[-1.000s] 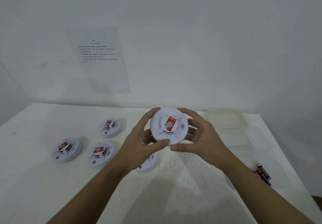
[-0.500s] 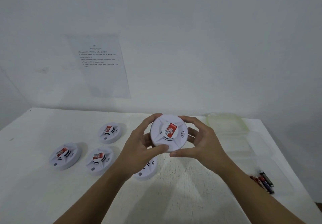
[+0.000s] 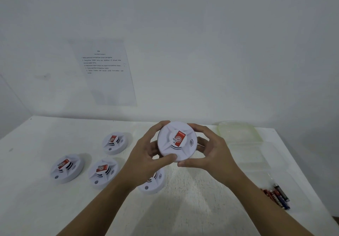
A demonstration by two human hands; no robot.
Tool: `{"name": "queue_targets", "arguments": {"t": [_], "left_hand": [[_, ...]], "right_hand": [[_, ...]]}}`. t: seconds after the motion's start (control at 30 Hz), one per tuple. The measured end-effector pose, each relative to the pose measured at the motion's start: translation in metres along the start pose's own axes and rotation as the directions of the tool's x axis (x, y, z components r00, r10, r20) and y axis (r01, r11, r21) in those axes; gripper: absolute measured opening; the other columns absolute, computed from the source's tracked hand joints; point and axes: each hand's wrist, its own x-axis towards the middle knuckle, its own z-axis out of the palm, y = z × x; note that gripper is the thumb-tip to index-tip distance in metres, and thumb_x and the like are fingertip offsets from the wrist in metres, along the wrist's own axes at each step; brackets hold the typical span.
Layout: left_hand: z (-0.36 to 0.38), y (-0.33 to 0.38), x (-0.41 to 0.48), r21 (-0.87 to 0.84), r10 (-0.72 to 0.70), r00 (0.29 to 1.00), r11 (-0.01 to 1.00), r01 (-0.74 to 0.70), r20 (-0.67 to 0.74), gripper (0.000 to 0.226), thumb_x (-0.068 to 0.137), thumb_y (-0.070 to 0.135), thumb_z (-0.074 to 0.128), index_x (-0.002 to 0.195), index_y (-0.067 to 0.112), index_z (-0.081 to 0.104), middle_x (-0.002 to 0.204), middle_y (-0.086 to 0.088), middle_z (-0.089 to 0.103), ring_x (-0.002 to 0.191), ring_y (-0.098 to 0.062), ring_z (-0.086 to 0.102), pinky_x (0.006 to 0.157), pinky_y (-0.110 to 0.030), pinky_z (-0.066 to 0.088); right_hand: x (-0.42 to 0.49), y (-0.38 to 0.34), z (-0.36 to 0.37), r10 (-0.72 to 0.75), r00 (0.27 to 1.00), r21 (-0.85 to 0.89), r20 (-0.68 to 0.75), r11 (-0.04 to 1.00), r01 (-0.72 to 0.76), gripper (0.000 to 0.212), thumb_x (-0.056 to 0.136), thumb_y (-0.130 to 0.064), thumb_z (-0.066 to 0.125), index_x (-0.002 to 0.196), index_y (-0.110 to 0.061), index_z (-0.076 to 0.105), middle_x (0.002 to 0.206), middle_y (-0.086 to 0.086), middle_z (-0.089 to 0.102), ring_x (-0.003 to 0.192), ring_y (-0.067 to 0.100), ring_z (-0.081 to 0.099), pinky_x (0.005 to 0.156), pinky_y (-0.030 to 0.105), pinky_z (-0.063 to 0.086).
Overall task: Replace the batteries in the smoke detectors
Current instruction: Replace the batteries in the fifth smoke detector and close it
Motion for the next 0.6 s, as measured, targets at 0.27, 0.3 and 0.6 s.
{"name": "queue_targets", "arguments": {"t": [0.27,0.3,0.6], "left_hand": [[-0.0018,0.0022,0.0040,-0.035,0.004,1.000,0.999,-0.004,-0.005,0.075,0.078,-0.002,0.080,0.133,0.037,0.048,0.121,0.027,0.067,0.111,-0.007,0.069,0.078,-0.019,0.057],[-0.0019,0.0026,0.0042,-0.036,0.002,1.000,0.999,-0.002,-0.004,0.075,0.078,-0.002,0.080,0.134,0.038,0.048,0.121,0.028,0.067,0.111,-0.007,0.069,0.078,-0.019,0.057],[-0.0006,0.0081,0.0040,-0.031,0.033,0.999,0.999,-0.033,-0.006,0.076,0.078,0.002,0.081,0.137,0.036,0.047,0.126,0.029,0.064,0.112,-0.009,0.069,0.079,-0.021,0.058]], "right_hand": [[0.0038,-0.0055,-0.0008,-0.022,1.000,0.021,-0.001,1.000,0.022,0.087,0.055,-0.012,0.098,0.131,-0.022,0.058,0.127,-0.009,0.065,0.114,0.020,0.065,0.091,0.041,0.059],[0.0040,-0.0061,-0.0010,-0.026,1.000,0.024,-0.001,0.999,0.026,0.087,0.055,-0.011,0.098,0.131,-0.022,0.058,0.127,-0.009,0.065,0.114,0.020,0.065,0.091,0.042,0.059],[0.0027,-0.0048,-0.0039,-0.029,1.000,0.090,-0.009,0.996,0.030,0.089,0.056,-0.001,0.095,0.133,-0.020,0.057,0.127,-0.011,0.066,0.117,0.021,0.064,0.093,0.041,0.059]]}}
